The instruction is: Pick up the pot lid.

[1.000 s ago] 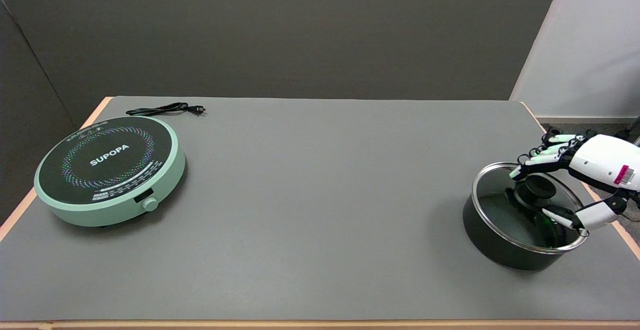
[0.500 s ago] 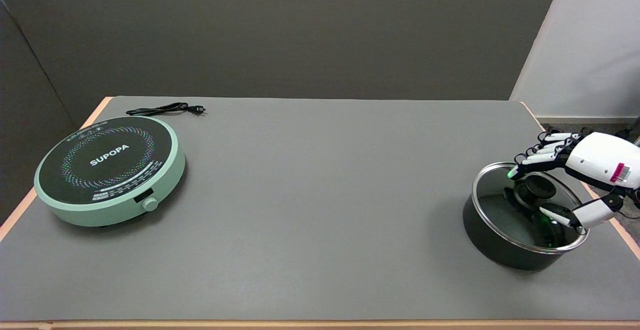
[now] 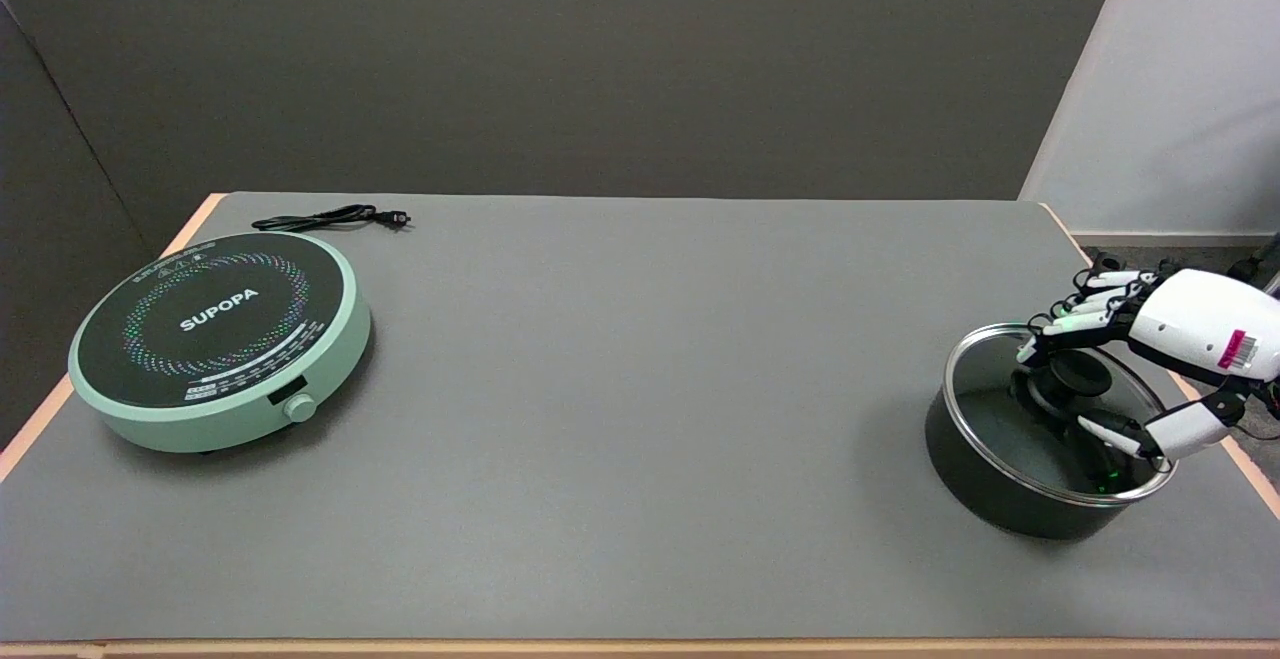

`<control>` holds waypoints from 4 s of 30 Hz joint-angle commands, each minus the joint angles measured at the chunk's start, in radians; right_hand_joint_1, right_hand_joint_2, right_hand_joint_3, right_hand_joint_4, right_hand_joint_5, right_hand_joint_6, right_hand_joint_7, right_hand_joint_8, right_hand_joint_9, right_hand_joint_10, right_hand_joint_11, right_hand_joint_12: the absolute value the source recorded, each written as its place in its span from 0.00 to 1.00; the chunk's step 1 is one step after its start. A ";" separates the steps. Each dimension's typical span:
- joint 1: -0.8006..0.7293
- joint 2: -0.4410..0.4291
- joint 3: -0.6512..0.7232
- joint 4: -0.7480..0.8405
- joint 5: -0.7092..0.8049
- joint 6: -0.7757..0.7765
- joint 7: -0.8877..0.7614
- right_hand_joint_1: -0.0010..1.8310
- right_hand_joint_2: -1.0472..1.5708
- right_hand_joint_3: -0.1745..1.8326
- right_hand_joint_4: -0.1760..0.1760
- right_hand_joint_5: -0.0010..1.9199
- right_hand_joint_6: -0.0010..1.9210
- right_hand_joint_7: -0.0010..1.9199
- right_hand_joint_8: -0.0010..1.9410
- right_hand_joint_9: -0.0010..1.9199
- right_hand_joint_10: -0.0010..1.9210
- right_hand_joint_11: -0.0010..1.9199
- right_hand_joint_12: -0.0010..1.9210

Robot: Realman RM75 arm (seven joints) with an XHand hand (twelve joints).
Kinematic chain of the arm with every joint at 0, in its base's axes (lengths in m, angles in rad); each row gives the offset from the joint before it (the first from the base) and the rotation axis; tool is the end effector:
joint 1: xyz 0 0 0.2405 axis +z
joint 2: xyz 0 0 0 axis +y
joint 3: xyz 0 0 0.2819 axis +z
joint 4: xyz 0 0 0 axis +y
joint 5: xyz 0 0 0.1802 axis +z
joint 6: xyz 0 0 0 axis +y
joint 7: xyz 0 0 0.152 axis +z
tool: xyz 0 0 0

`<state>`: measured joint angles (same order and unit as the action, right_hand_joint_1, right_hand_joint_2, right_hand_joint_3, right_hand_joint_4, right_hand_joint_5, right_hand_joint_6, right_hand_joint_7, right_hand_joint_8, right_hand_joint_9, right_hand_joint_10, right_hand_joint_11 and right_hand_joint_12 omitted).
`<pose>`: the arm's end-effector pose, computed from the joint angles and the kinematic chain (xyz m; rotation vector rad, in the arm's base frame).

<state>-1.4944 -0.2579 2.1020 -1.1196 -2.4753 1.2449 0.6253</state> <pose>-0.1648 -0.1409 0.5636 1.8869 -0.0123 -0.2233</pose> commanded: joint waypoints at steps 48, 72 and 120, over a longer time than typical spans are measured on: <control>0.028 0.012 -0.024 0.010 0.002 0.024 0.006 0.74 0.75 0.31 1.00 0.37 0.58 0.49 0.61 0.46 0.63 0.33 0.53; 0.028 0.005 -0.021 0.026 0.002 0.022 0.007 0.42 0.65 0.54 1.00 0.36 0.39 0.47 0.31 0.46 0.43 0.30 0.53; 0.028 0.050 -0.025 0.052 0.002 0.038 0.007 0.75 0.66 0.62 1.00 0.32 0.91 0.46 0.82 0.43 0.94 0.35 0.60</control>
<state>-1.4664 -0.2294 2.0786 -1.0839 -2.4737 1.2825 0.6329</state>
